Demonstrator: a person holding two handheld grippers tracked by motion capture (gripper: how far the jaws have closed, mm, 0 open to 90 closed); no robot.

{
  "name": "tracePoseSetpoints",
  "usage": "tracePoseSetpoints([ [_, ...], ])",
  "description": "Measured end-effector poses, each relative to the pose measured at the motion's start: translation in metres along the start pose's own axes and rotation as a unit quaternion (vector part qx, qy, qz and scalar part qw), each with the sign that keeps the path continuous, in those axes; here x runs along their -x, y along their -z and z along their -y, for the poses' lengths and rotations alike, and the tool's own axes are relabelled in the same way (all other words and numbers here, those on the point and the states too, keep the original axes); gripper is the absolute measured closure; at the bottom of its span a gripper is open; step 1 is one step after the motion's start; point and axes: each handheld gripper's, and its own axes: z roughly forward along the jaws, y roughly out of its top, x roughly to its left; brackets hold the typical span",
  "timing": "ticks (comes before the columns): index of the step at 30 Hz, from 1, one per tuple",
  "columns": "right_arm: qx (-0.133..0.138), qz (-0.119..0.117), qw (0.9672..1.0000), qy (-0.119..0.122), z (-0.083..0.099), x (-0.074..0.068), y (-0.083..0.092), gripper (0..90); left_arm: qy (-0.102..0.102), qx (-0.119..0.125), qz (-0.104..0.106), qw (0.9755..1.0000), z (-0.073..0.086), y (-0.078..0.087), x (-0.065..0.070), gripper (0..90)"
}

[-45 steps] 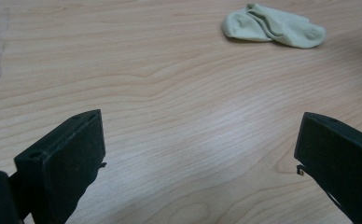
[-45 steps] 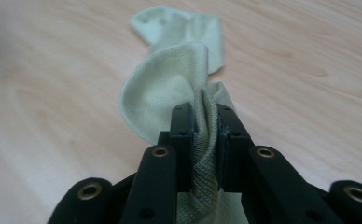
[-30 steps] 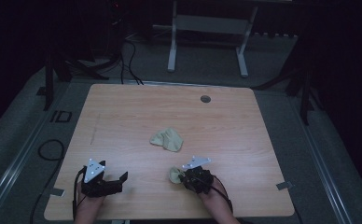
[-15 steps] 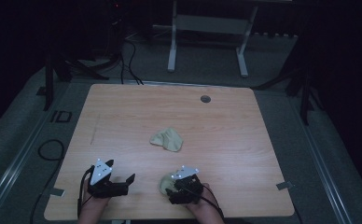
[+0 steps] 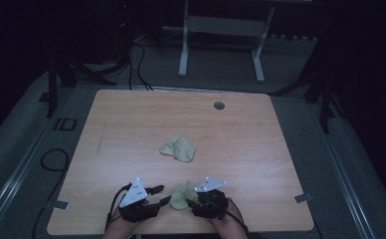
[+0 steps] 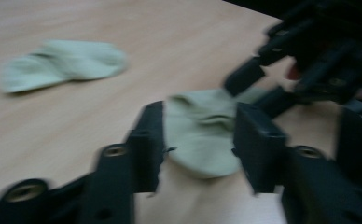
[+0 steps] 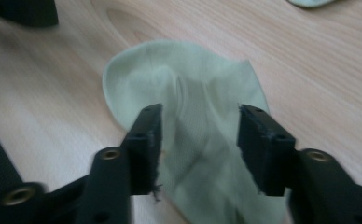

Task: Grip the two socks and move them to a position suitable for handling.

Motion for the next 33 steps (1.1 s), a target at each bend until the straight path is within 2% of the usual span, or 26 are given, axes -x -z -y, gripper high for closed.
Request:
tracePoseSetpoints([
  [1,-0.002,-0.003,1.0,0.0,0.002,0.0,0.001,55.4,-0.005,-0.011,0.01,0.9999,-0.001,-0.005,0.004,62.5],
  [2,-0.004,-0.008,1.0,0.002,0.004,-0.002,0.002,55.8,-0.005,-0.011,0.01,0.9999,-0.001,-0.005,0.004,66.9],
  [3,-0.005,-0.01,0.9999,0.01,0.005,-0.004,0.003,56.6,-0.019,-0.047,0.013,0.9986,-0.001,-0.016,0.012,71.6],
  [5,-0.012,-0.019,0.9996,0.019,0.007,-0.01,0.003,60.1,-0.029,-0.077,0.017,0.9965,0.002,-0.026,0.015,77.7],
  [7,-0.014,-0.021,0.9994,0.022,0.008,-0.012,0.002,60.1,-0.029,-0.077,0.017,0.9965,0.002,-0.026,0.015,80.4],
  [8,-0.026,-0.02,0.9989,0.032,0.009,-0.014,-0.001,63.0,-0.033,-0.108,0.008,0.9936,0.006,-0.034,0.014,85.2],
  [11,-0.032,-0.019,0.9989,0.03,0.01,-0.013,-0.003,63.8,-0.026,-0.125,-0.005,0.9918,0.009,-0.038,0.008,88.4],
  [13,-0.037,-0.018,0.9984,0.038,0.011,-0.014,-0.005,63.7,-0.018,-0.124,-0.013,0.992,0.009,-0.037,0.004,89.0],
  [16,-0.04,-0.013,0.9981,0.046,0.011,-0.017,-0.005,65.2,-0.025,-0.131,-0.03,0.9905,0.008,-0.036,0.001,89.0],
  [17,-0.04,0.002,0.9971,0.064,0.011,-0.02,-0.005,71.8,-0.029,-0.134,-0.032,0.99,0.007,-0.036,0.0,89.1],
  [18,-0.04,0.002,0.9971,0.064,0.011,-0.02,-0.005,71.8,-0.031,-0.137,-0.031,0.9897,0.007,-0.037,0.0,89.1],
  [19,-0.042,0.006,0.9966,0.072,0.011,-0.021,-0.005,81.1,-0.032,-0.137,-0.03,0.9895,0.007,-0.037,0.0,89.1],
  [21,-0.044,0.002,0.9964,0.072,0.01,-0.021,-0.005,82.8,-0.035,-0.14,-0.03,0.9891,0.006,-0.037,0.0,89.1],
  [22,-0.047,-0.009,0.9966,0.067,0.009,-0.02,-0.005,83.6,-0.038,-0.139,-0.031,0.989,0.006,-0.037,0.0,89.1],
  [23,-0.047,-0.031,0.9969,0.055,0.008,-0.019,-0.003,83.9,-0.036,-0.14,-0.031,0.9891,0.006,-0.037,-0.001,89.1],
  [26,-0.039,-0.045,0.9971,0.047,0.006,-0.018,0.002,84.0,-0.036,-0.141,-0.028,0.989,0.006,-0.037,-0.003,89.1],
  [27,-0.026,-0.047,0.9976,0.043,0.004,-0.018,0.011,84.0,-0.035,-0.141,-0.027,0.989,0.005,-0.037,-0.003,89.1],
  [31,-0.014,-0.041,0.9983,0.041,0.001,-0.015,0.021,84.0,-0.039,-0.14,-0.027,0.9891,0.006,-0.037,-0.003,89.2],
  [32,0.004,-0.03,0.9991,0.03,-0.002,-0.005,0.032,83.9,-0.041,-0.139,-0.029,0.989,0.006,-0.037,-0.003,89.2],
  [33,0.009,-0.029,0.9992,0.025,-0.002,-0.002,0.036,83.9,-0.041,-0.139,-0.029,0.989,0.006,-0.037,-0.002,89.1],
])
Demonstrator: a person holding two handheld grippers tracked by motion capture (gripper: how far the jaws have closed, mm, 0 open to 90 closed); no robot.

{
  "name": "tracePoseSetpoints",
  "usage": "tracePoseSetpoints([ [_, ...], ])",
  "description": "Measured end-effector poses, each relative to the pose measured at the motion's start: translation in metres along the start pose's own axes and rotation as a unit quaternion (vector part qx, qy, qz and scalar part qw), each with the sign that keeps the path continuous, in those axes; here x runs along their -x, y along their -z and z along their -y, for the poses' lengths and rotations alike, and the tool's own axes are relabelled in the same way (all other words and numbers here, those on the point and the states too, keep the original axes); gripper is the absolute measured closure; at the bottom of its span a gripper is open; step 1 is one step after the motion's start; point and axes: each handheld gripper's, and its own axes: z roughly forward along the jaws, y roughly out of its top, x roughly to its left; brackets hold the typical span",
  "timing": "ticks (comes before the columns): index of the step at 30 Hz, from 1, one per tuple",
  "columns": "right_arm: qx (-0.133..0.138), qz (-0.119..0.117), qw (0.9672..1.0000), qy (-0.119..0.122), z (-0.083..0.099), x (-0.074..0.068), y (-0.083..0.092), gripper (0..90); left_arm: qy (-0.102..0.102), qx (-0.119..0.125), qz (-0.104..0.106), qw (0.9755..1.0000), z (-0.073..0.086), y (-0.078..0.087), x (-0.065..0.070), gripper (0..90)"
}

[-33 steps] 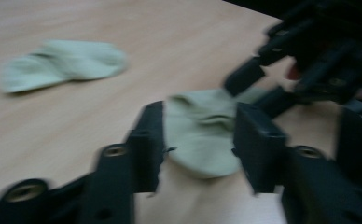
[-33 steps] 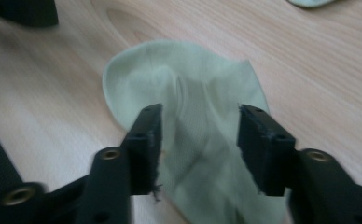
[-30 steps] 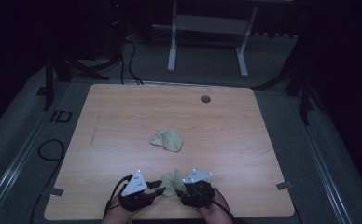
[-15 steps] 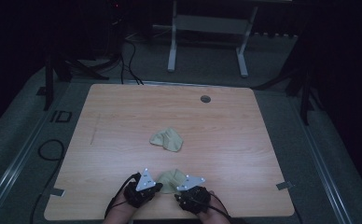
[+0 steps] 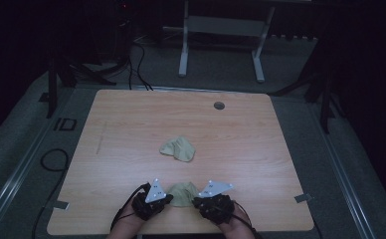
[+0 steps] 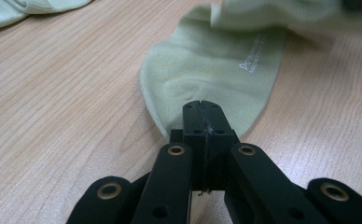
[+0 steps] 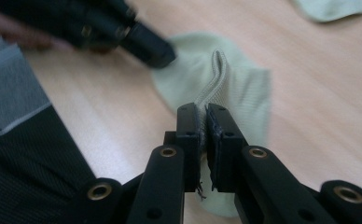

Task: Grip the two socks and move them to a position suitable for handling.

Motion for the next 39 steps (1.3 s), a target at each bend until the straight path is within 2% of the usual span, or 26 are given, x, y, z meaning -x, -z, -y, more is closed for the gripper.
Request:
tracePoseSetpoints([
  [2,0.008,0.007,0.9999,-0.008,-0.001,0.008,0.008,84.0,0.0,-0.001,-0.001,1.0,0.0,0.0,0.0,89.1],
  [4,0.019,0.004,0.9995,-0.026,-0.001,0.017,0.016,83.9,0.0,0.0,0.0,1.0,0.0,0.0,0.0,89.1],
  [7,0.023,0.011,0.9989,-0.041,0.003,0.029,0.024,83.9,0.001,0.001,-0.001,1.0,0.0,0.0,-0.001,89.1],
  [11,0.019,0.026,0.9976,-0.061,0.012,0.044,0.028,83.9,-0.011,0.001,0.001,0.9999,-0.001,-0.001,-0.001,89.1],
  [13,0.011,0.05,0.9969,-0.059,0.016,0.049,0.028,83.9,-0.016,-0.001,0.004,0.9999,-0.002,-0.002,-0.002,89.1],
  [17,0.0,0.059,0.996,-0.068,0.025,0.056,0.025,83.9,-0.02,0.0,0.003,0.9998,-0.004,-0.005,-0.004,89.1],
  [22,-0.004,0.075,0.9941,-0.078,0.035,0.063,0.024,84.0,-0.024,-0.002,0.003,0.9997,-0.006,-0.006,-0.005,89.1],
  [28,-0.017,0.077,0.9932,-0.086,0.041,0.067,0.022,83.8,-0.025,0.0,0.004,0.9997,-0.007,-0.007,-0.006,89.1],
  [30,-0.023,0.07,0.9933,-0.089,0.041,0.068,0.021,77.0,-0.026,0.001,0.005,0.9996,-0.007,-0.007,-0.006,89.1],
  [33,-0.006,0.085,0.9932,-0.08,0.032,0.066,0.024,72.9,-0.024,0.001,0.005,0.9997,-0.007,-0.008,-0.006,89.1],
  [35,0.001,0.085,0.9934,-0.077,0.028,0.064,0.024,76.1,-0.025,0.0,0.004,0.9997,-0.007,-0.008,-0.006,89.1],
  [39,-0.012,0.077,0.995,-0.063,0.029,0.06,0.012,87.1,-0.024,-0.001,0.003,0.9997,-0.008,-0.008,-0.006,89.1],
])
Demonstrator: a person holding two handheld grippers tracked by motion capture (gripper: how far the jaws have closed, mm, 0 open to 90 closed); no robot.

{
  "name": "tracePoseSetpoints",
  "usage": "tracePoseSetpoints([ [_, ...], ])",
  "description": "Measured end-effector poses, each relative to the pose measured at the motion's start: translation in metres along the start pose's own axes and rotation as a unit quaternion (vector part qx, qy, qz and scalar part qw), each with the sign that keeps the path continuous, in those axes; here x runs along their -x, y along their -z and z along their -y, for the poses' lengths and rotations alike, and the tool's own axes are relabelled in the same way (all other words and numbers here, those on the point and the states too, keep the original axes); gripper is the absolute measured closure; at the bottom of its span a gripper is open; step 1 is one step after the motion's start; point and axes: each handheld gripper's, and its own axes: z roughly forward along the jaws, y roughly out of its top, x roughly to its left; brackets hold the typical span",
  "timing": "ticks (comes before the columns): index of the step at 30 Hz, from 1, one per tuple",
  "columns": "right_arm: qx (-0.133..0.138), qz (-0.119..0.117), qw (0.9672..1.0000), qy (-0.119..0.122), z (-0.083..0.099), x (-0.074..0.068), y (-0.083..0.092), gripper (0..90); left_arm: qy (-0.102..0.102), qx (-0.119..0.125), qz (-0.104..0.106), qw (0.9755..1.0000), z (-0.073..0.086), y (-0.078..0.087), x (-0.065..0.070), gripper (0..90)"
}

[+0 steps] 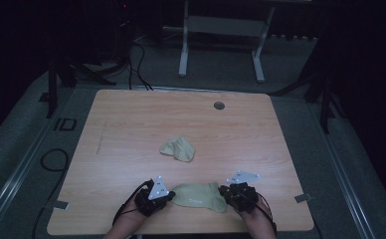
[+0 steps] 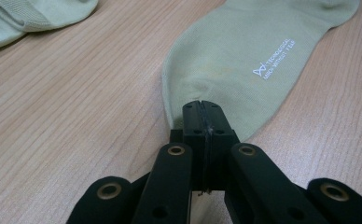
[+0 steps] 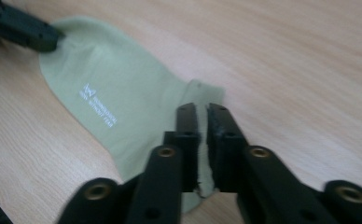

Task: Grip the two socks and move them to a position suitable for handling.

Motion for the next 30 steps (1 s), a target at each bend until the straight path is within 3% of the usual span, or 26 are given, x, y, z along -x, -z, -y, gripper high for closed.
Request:
tracePoseSetpoints([
  [7,-0.033,0.007,0.9994,0.007,0.007,0.006,-0.021,88.3,0.004,-0.002,0.001,1.0,-0.001,0.0,0.0,89.1],
  [19,-0.03,0.013,0.9994,-0.011,0.007,0.022,-0.021,88.2,0.01,0.0,0.004,0.9999,-0.008,-0.009,0.0,89.1],
  [30,-0.033,0.009,0.9994,-0.01,0.006,0.022,-0.021,84.6,0.024,0.004,0.007,0.9997,-0.007,-0.009,0.0,88.8],
])
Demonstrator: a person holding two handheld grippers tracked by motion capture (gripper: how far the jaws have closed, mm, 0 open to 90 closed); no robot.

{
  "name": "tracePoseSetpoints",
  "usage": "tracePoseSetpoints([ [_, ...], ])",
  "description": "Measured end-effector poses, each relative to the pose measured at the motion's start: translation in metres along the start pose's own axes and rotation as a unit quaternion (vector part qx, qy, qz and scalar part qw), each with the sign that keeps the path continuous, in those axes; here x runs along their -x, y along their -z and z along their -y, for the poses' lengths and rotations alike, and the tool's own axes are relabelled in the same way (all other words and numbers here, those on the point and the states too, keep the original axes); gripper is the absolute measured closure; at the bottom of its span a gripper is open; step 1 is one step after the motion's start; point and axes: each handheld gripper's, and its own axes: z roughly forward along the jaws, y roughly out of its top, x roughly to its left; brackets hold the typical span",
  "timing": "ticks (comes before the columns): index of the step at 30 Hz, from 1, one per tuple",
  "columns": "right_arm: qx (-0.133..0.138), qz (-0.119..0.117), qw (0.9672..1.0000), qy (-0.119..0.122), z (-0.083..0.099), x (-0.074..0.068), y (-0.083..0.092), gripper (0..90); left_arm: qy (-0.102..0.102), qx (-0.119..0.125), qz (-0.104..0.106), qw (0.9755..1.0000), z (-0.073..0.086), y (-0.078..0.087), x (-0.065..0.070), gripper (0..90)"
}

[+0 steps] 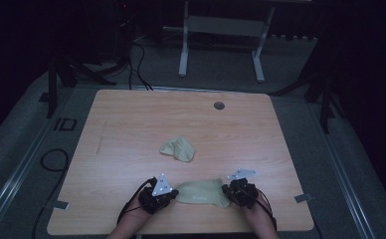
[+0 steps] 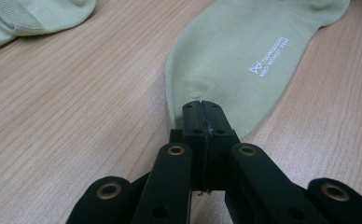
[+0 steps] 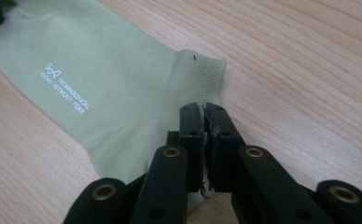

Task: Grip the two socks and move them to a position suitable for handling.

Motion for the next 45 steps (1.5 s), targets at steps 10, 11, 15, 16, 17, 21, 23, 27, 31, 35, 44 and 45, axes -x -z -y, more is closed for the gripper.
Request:
tracePoseSetpoints([
  [10,0.038,-0.004,0.9992,-0.006,-0.016,-0.002,0.025,63.2,0.045,0.065,-0.011,0.9968,0.0,0.033,-0.01,60.6],
  [11,0.04,-0.004,0.9992,-0.004,-0.02,-0.001,0.026,60.2,0.05,0.069,-0.008,0.9963,0.001,0.035,-0.01,60.0],
  [15,0.042,-0.011,0.9991,0.004,-0.038,-0.002,0.024,54.6,0.055,0.067,-0.007,0.9962,0.011,0.044,-0.01,59.9],
  [16,0.043,-0.012,0.999,0.007,-0.043,-0.002,0.023,53.7,0.055,0.063,-0.008,0.9965,0.014,0.045,-0.01,59.9],
  [17,0.045,-0.014,0.9989,0.008,-0.049,-0.003,0.022,52.6,0.052,0.06,-0.009,0.9968,0.016,0.046,-0.01,59.7],
  [21,0.048,-0.018,0.9986,0.015,-0.074,-0.007,0.014,49.8,0.057,0.053,-0.007,0.997,0.022,0.048,-0.01,59.4],
  [23,0.05,-0.017,0.9984,0.022,-0.087,-0.011,0.008,49.2,0.054,0.051,-0.009,0.9972,0.023,0.048,-0.009,59.4],
  [27,0.051,-0.018,0.9982,0.027,-0.106,-0.017,-0.003,48.2,0.052,0.051,-0.008,0.9973,0.023,0.048,-0.008,59.4],
  [31,0.041,-0.02,0.9982,0.039,-0.129,-0.027,-0.022,45.6,0.054,0.047,-0.01,0.9974,0.024,0.047,-0.009,59.4],
  [35,0.023,-0.02,0.9986,0.043,-0.153,-0.035,-0.048,44.1,0.048,0.047,-0.014,0.9976,0.024,0.047,-0.008,59.3],
  [44,0.011,-0.012,0.9994,0.03,-0.176,-0.035,-0.098,39.3,0.036,0.055,-0.02,0.9977,0.026,0.049,-0.006,59.4],
  [45,0.005,-0.006,0.9995,0.031,-0.177,-0.035,-0.103,38.8,0.036,0.056,-0.022,0.9975,0.026,0.049,-0.006,59.4],
])
